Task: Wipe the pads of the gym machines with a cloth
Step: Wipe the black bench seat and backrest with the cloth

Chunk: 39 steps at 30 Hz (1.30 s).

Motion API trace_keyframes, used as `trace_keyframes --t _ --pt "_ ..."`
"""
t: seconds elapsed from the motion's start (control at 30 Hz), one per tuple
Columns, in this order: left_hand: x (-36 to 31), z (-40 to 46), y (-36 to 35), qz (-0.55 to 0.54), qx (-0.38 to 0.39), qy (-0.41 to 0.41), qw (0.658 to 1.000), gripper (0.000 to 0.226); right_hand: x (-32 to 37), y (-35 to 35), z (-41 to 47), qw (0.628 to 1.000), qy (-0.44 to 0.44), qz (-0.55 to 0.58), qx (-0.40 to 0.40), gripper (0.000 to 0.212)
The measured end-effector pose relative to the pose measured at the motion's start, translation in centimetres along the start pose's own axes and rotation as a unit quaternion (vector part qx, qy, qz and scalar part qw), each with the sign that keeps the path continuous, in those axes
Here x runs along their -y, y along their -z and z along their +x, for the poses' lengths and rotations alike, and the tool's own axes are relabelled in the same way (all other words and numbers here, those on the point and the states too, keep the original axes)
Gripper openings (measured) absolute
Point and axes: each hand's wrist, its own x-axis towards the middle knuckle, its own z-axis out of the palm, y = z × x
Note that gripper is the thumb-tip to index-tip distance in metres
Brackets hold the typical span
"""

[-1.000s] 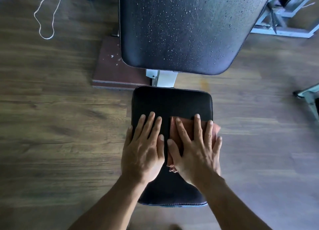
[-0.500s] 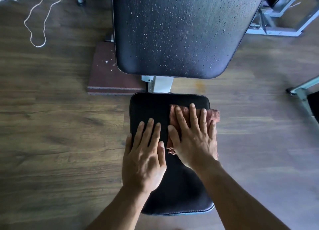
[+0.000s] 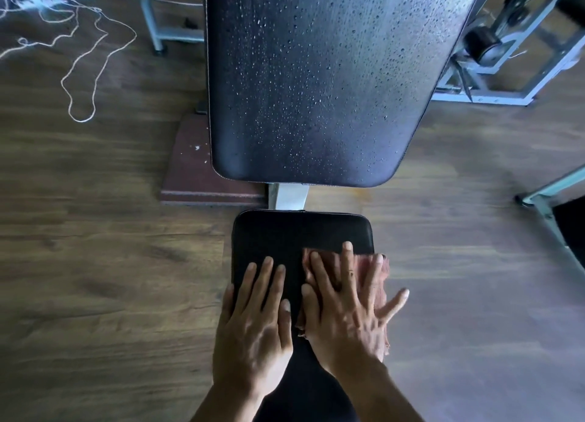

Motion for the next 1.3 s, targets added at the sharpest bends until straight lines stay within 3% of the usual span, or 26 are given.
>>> trace_keyframes --t 0.17,0.33,0.43,0.53,0.7,0.87,0.97,1.17,1.23,1.3 --pt "0.1 0.1 0.0 0.016 0.001 -0.004 1.0 0.053 -0.7 -0.1 -0.3 1.0 0.02 0.016 0.011 0.065" --pt "-0.3 0.2 0.5 0.047 0.003 -0.008 0.999 0.052 -1.1 -0.7 -0.4 0.988 0.055 0.093 -0.111 0.061" --pt "-0.4 1.4 1.2 0.083 0.001 -0.03 0.996 0.048 -1.8 -0.1 0.3 0.98 0.096 0.144 -0.097 0.065" --pt "-0.5 4.3 3.2 0.069 -0.031 -0.054 0.996 0.042 -2.3 1.7 2.9 0.966 0.134 0.203 -0.092 0.054" --pt "-1.8 9.8 7.8 0.001 -0.139 -0.123 0.983 0.043 0.4 9.7 8.0 0.903 0.153 0.34 -0.212 0.041" --pt "-3.3 17.6 14.4 -0.057 -0.29 -0.207 0.933 0.044 2.4 18.9 11.3 0.815 0.127 0.446 -0.349 0.04" --pt "-4.7 21.9 18.9 -0.053 -0.366 -0.241 0.897 0.047 2.4 23.7 13.5 0.744 0.167 0.487 -0.426 0.038" --pt "-6.4 27.9 25.9 0.043 -0.462 -0.198 0.863 0.056 3.1 31.8 18.1 0.672 0.271 0.355 -0.591 0.05" --pt "-6.3 28.7 26.0 0.073 -0.462 -0.167 0.868 0.059 3.2 33.3 19.8 0.692 0.251 0.276 -0.619 0.053" --pt "-5.9 29.5 25.1 0.106 -0.459 -0.151 0.869 0.061 3.2 33.5 21.9 0.754 0.211 0.169 -0.599 0.058"
